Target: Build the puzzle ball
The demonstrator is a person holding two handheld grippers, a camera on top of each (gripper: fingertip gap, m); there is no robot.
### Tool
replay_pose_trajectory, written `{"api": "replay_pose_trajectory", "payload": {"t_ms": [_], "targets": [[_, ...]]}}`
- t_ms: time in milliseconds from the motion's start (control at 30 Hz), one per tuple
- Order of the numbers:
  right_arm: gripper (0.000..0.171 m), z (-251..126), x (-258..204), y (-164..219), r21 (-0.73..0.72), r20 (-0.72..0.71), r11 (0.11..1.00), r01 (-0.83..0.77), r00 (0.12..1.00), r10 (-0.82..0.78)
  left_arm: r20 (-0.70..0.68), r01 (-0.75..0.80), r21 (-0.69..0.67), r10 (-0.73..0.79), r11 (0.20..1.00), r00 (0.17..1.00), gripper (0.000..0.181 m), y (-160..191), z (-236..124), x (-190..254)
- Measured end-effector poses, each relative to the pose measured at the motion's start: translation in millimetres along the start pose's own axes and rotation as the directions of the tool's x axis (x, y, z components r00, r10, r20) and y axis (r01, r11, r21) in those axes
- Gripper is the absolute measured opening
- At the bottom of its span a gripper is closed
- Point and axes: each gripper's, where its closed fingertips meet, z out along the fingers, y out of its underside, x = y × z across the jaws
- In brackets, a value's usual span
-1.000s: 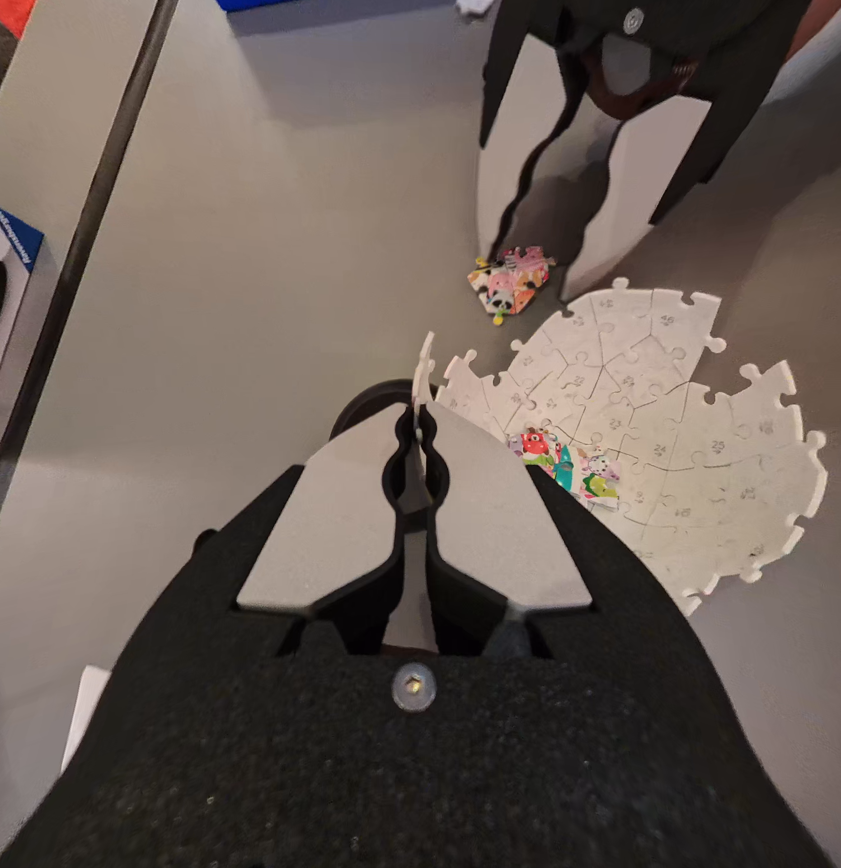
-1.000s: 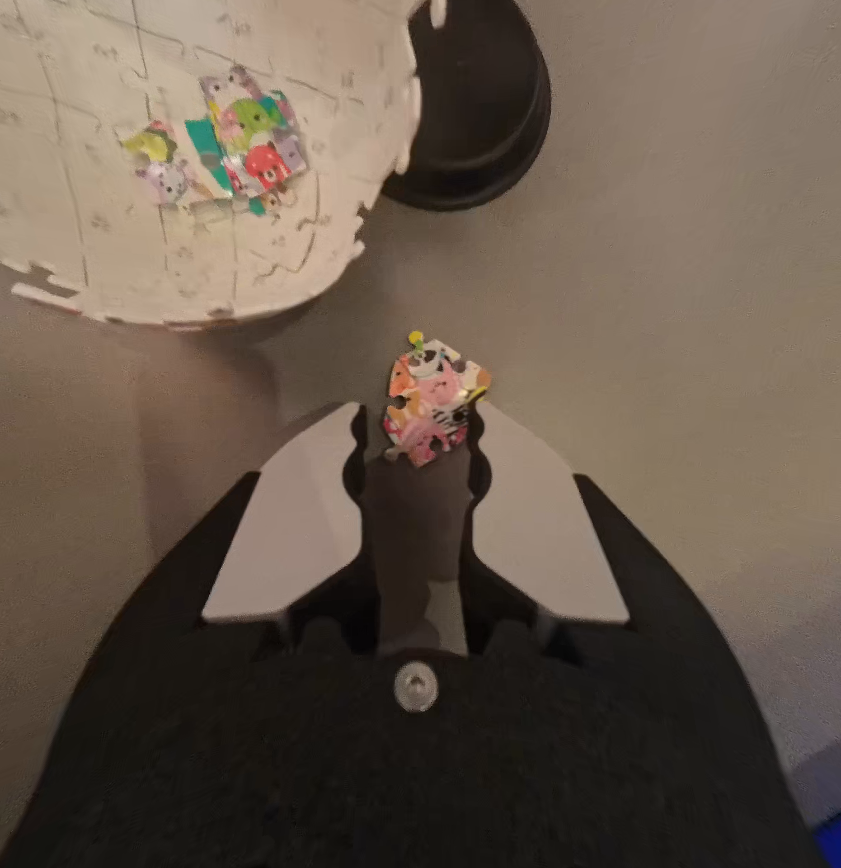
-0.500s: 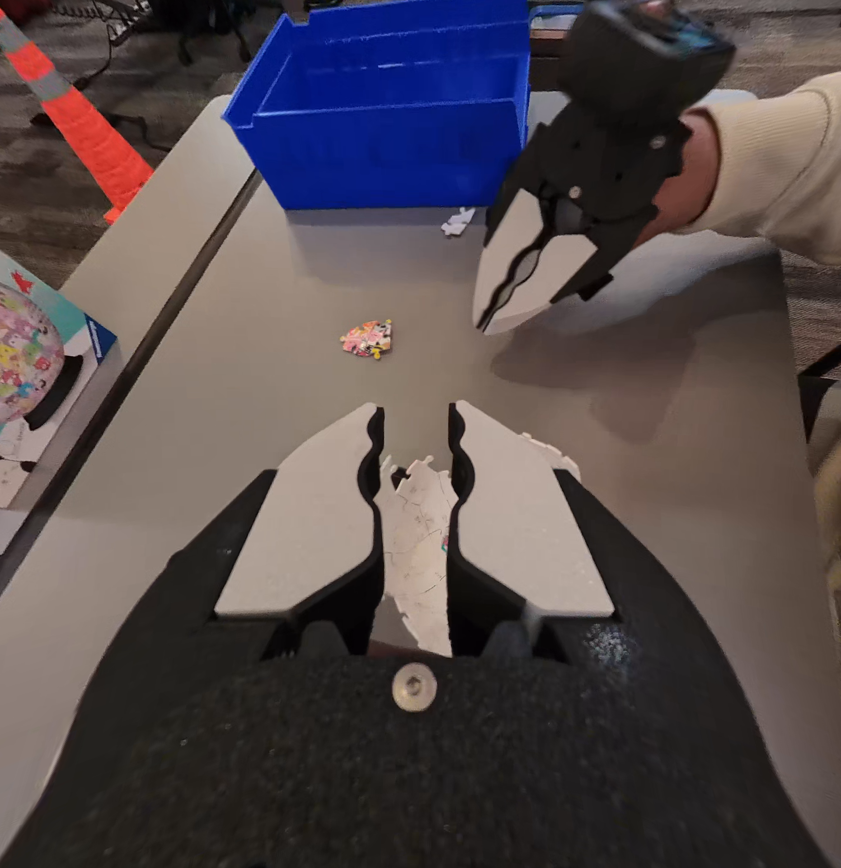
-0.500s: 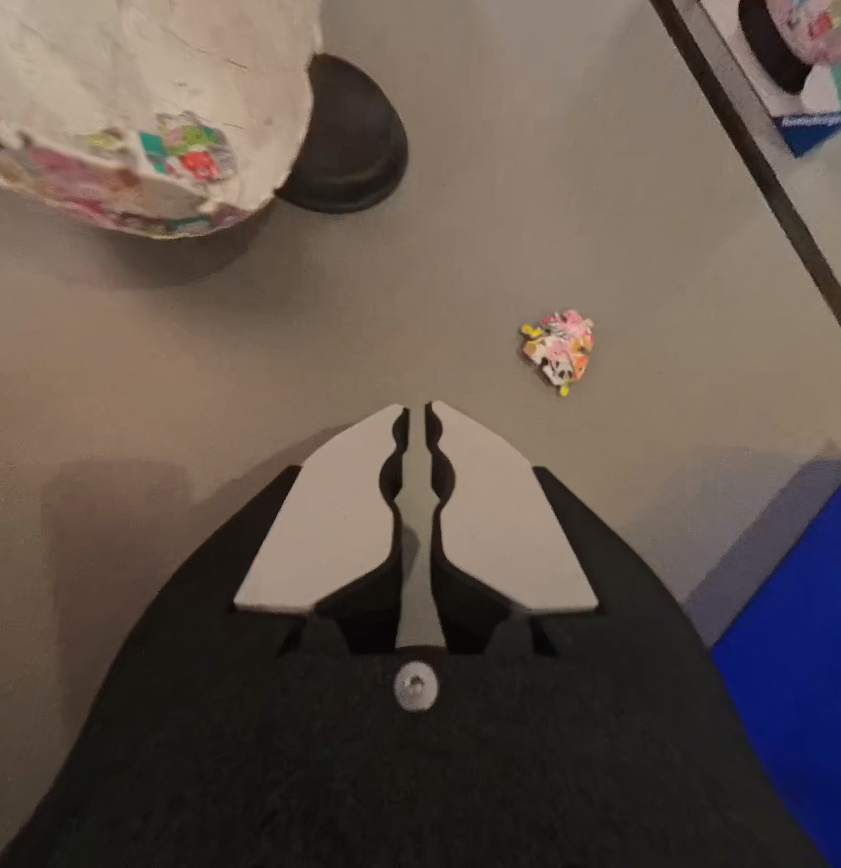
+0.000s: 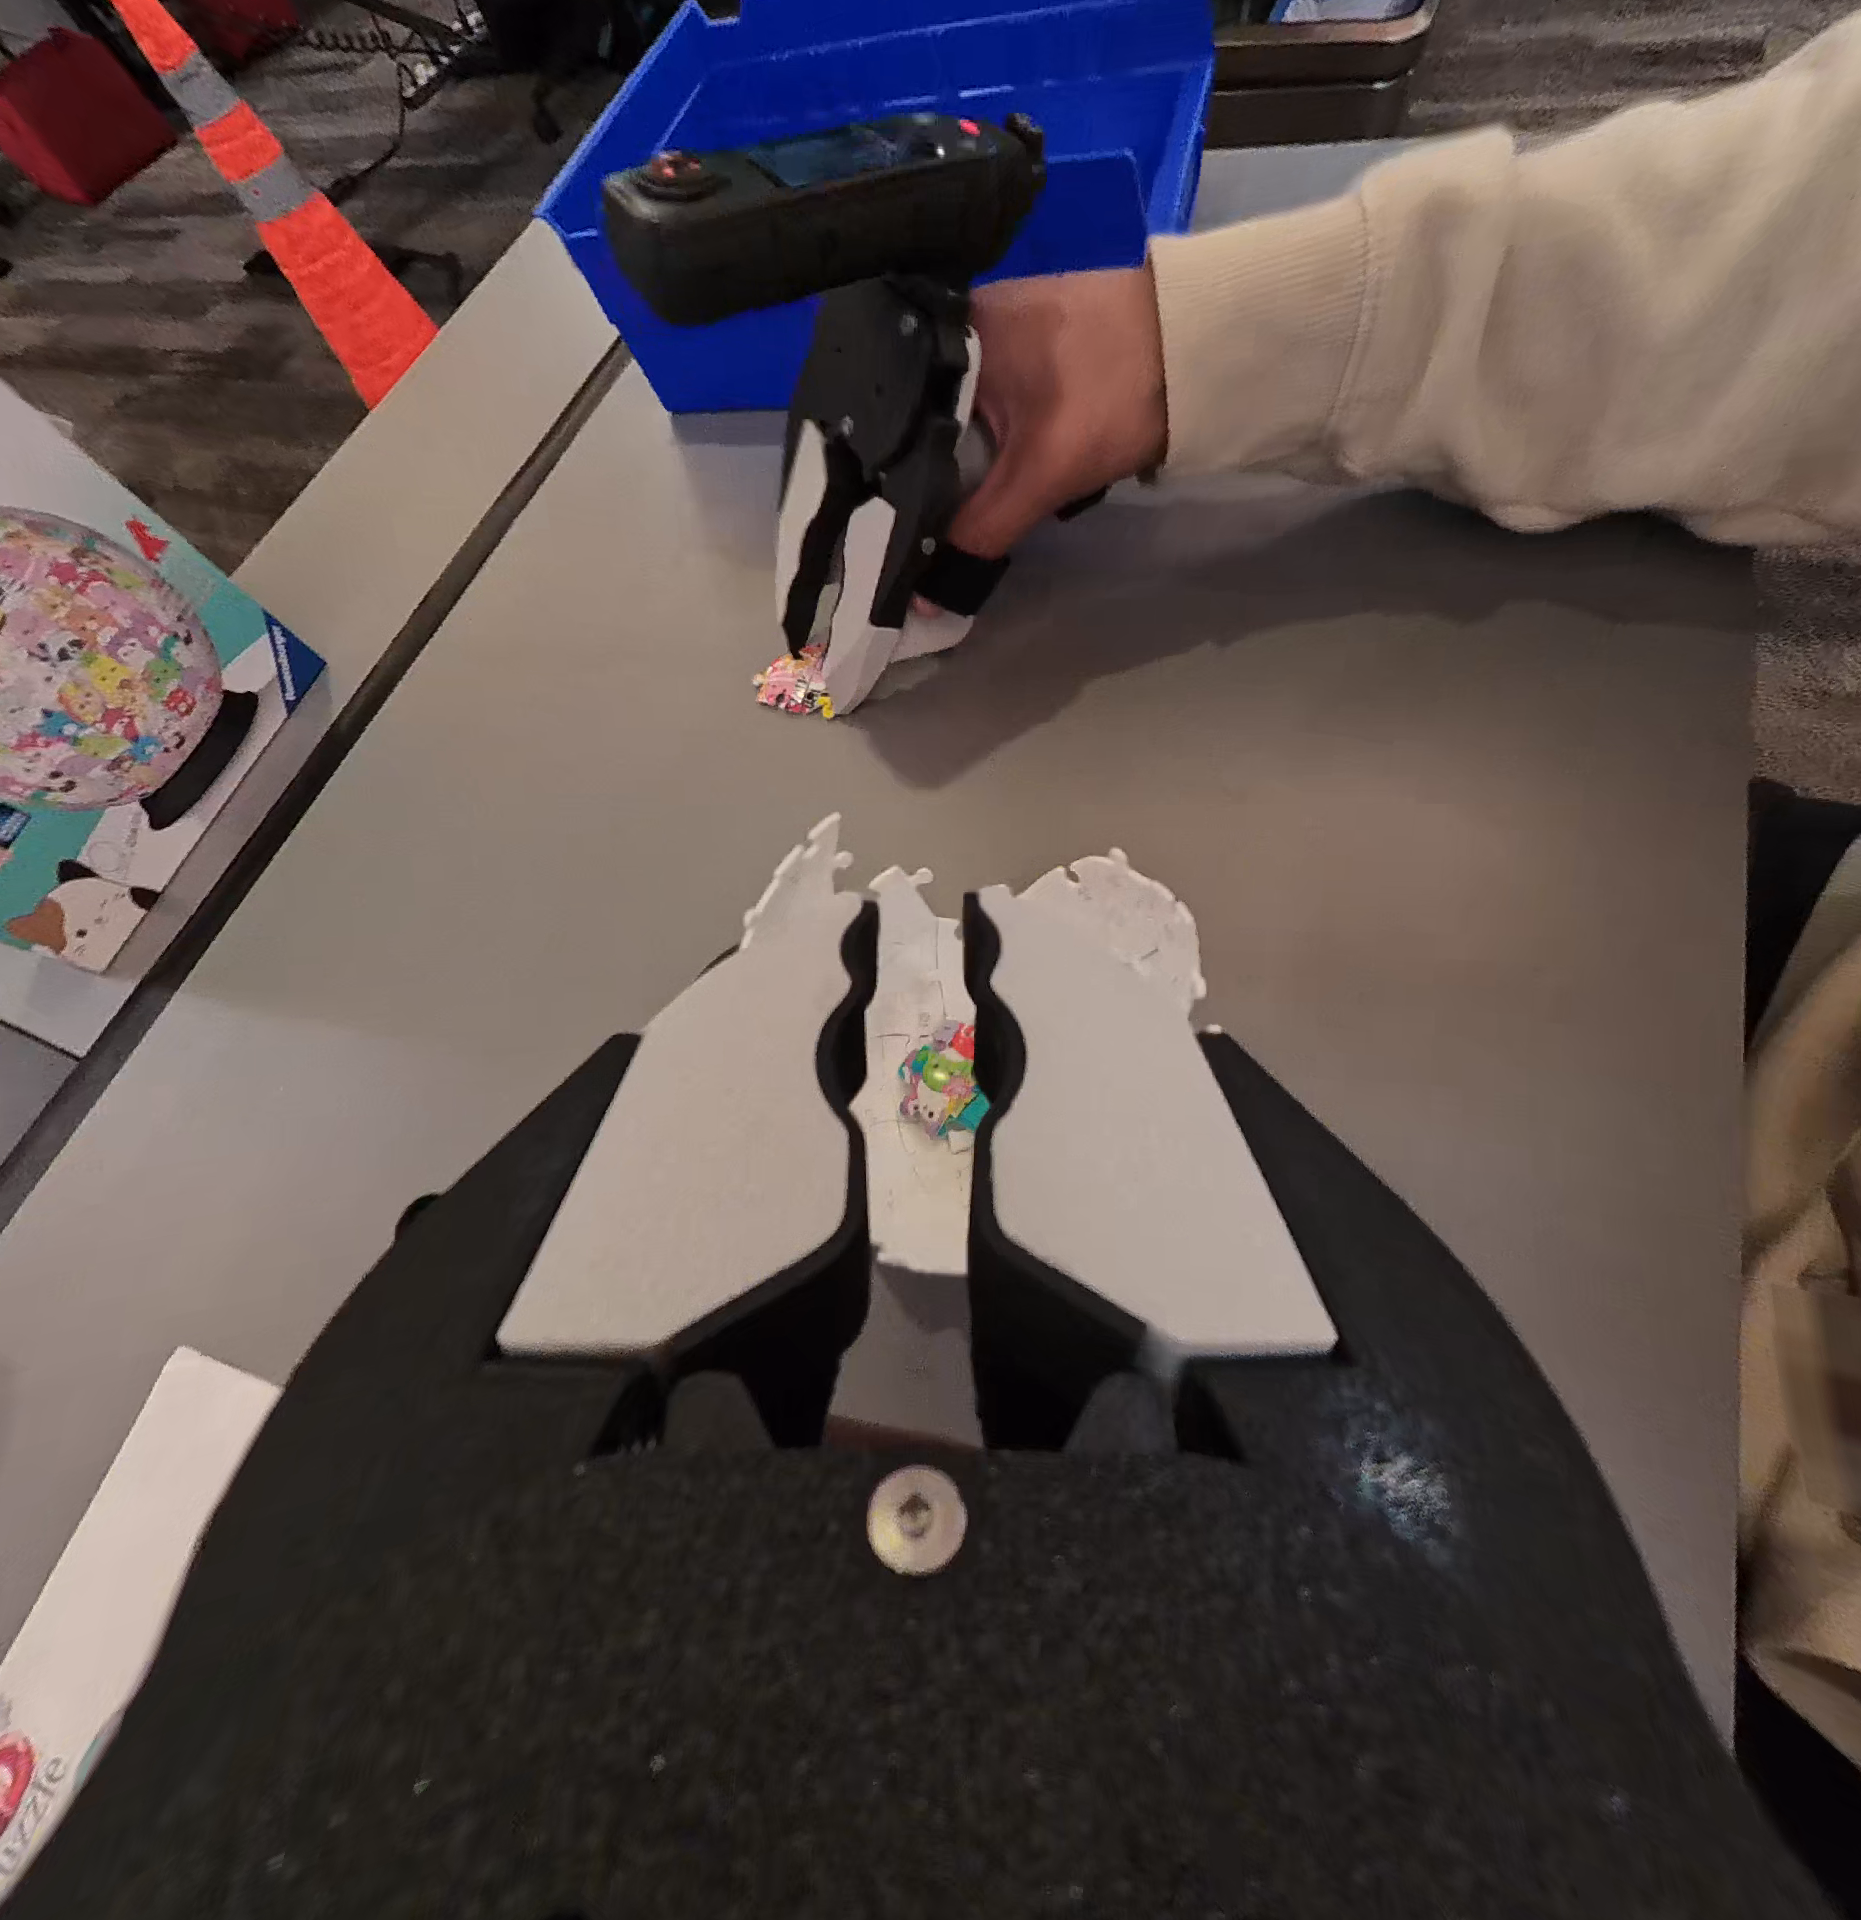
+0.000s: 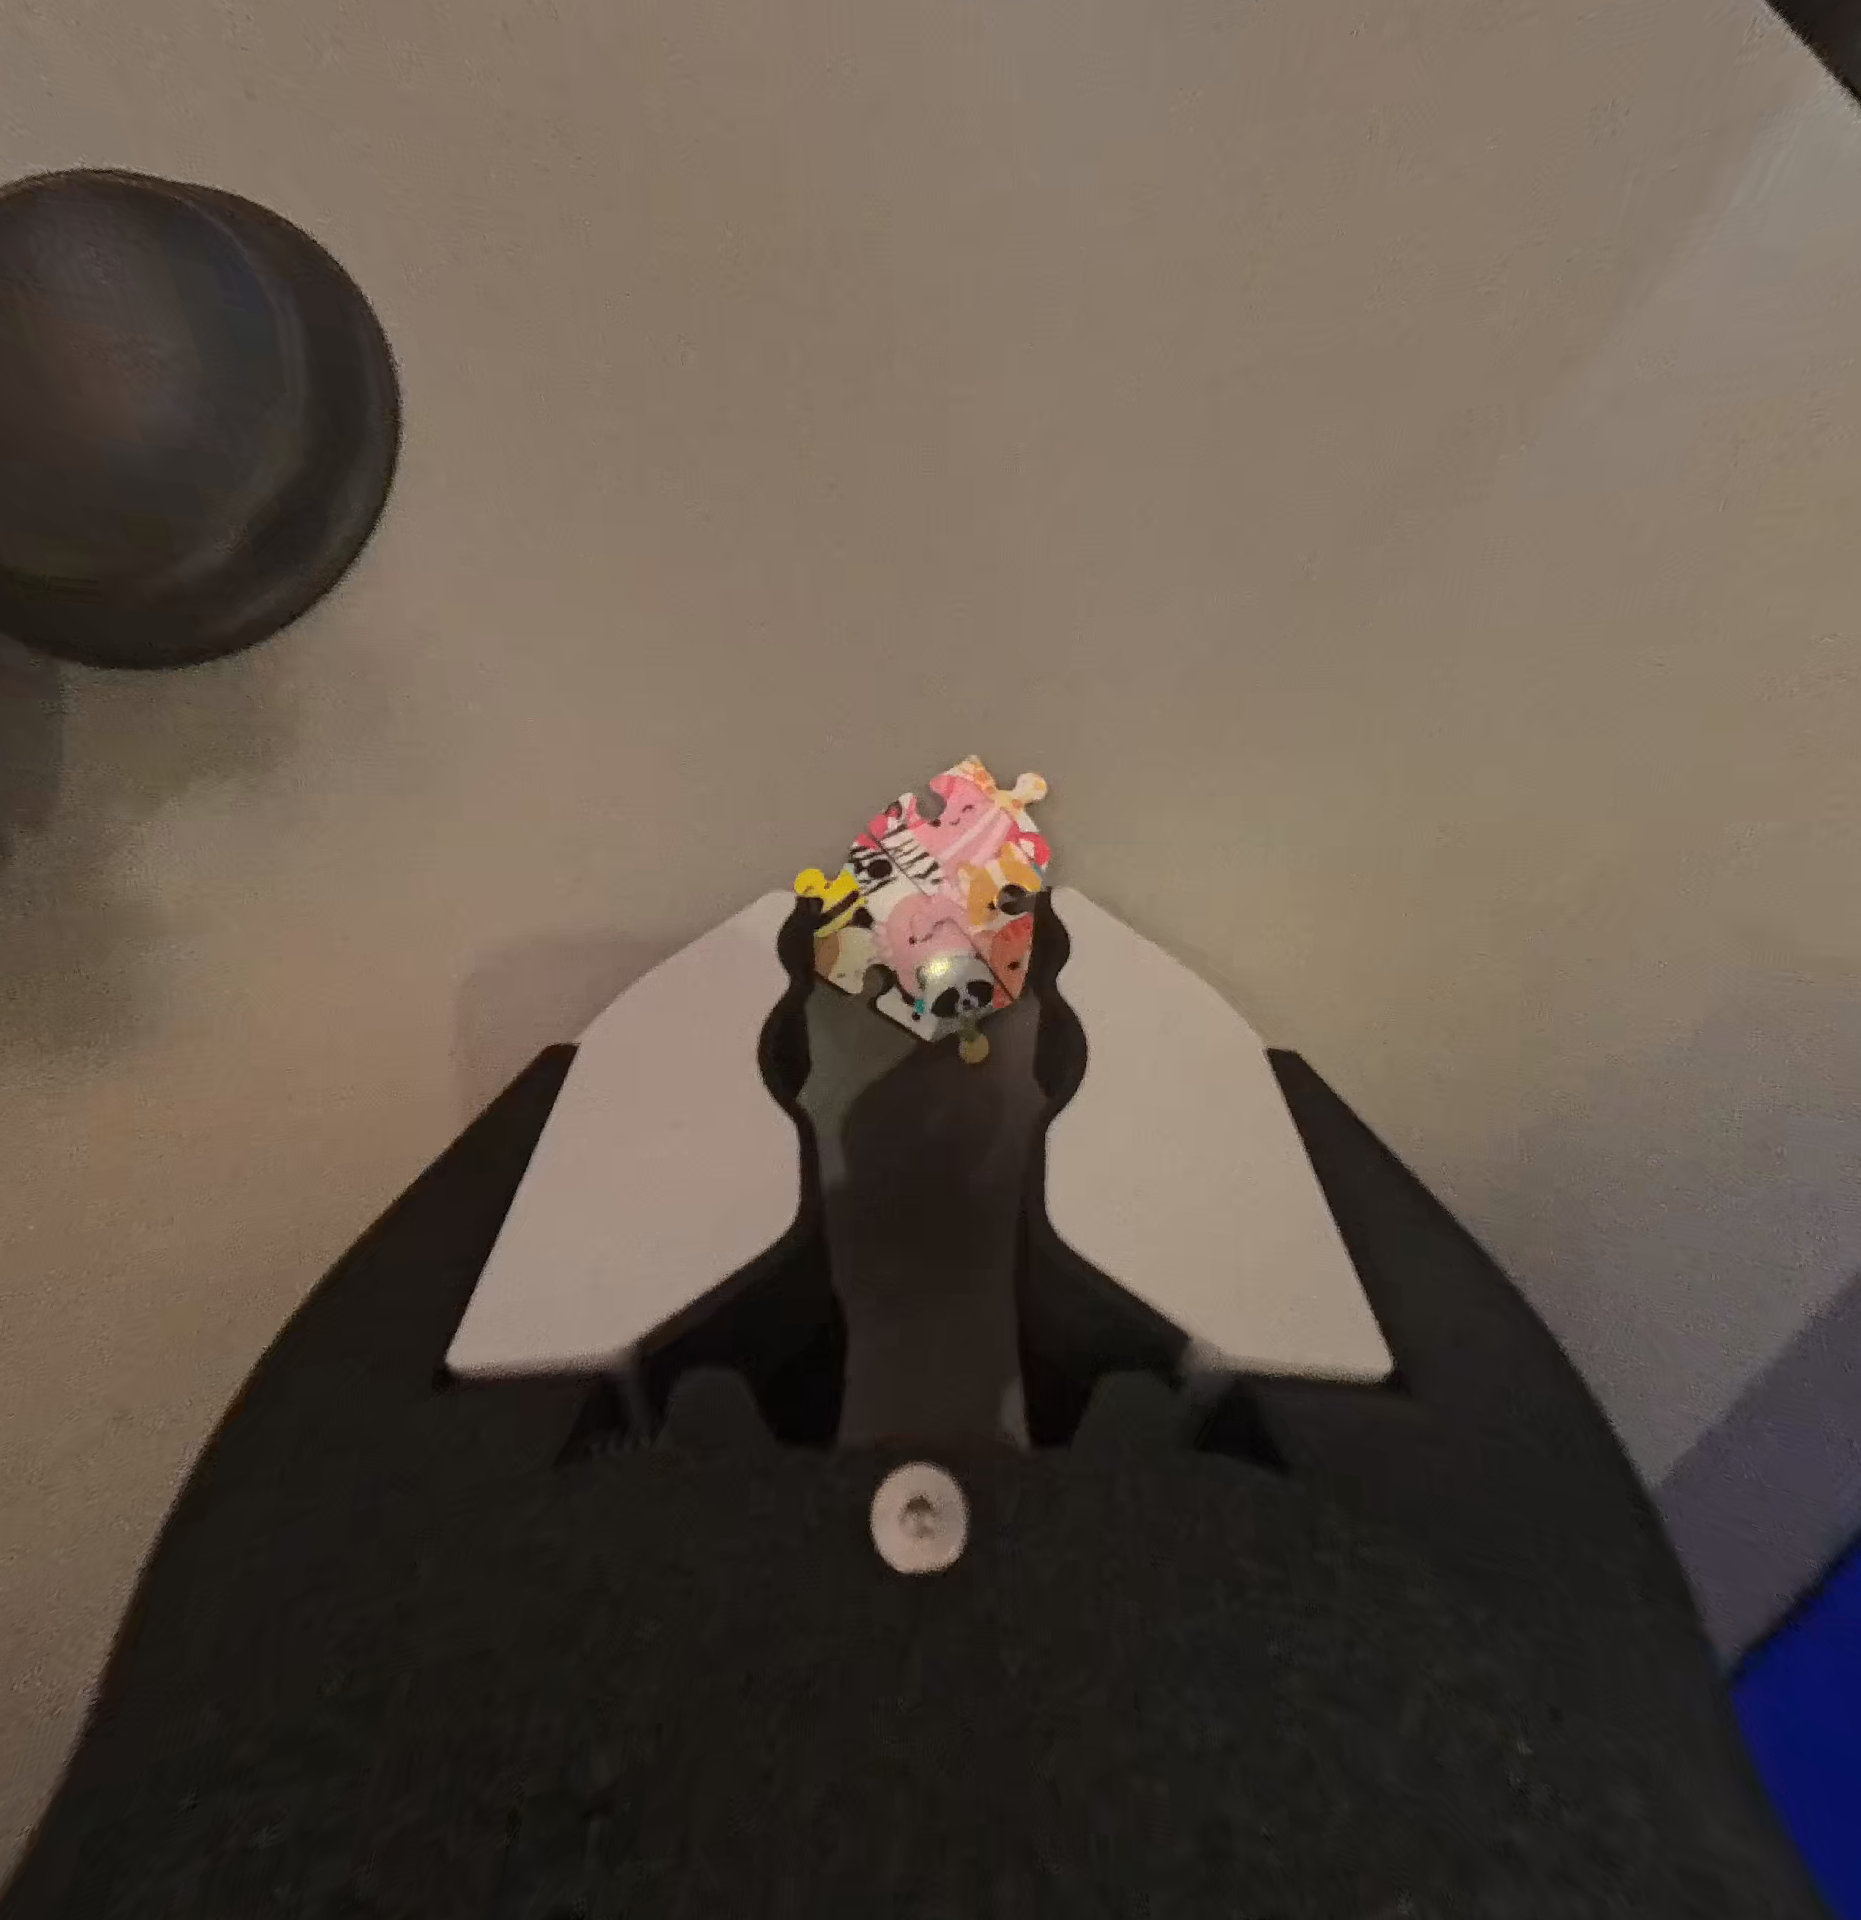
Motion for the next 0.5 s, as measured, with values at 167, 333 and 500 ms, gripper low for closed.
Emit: {"api": "replay_pose_trajectory", "payload": {"t_ms": [167,333,500], "targets": [[0.039,-18.1,-17.2,3.4,0.125,0.002,0.992,0.022,1.0,-0.022,0.017,0.096,0.065,-0.098,0.993,0.995,0.009,-11.4,1.9,-14.1],[0.039,-79.0,-70.0,-29.8,0.336,0.018,0.929,0.153,0.986,-0.168,-0.068,0.286,0.052,-0.283,0.957,0.957,0.022,-27.3,36.8,-21.4],[0.039,-128.3,-136.0,-69.1,0.446,-0.019,0.828,0.341,0.928,-0.372,-0.34,0.505,0.015,-0.471,0.863,0.814,0.026,-49.1,65.8,-8.2]]}}
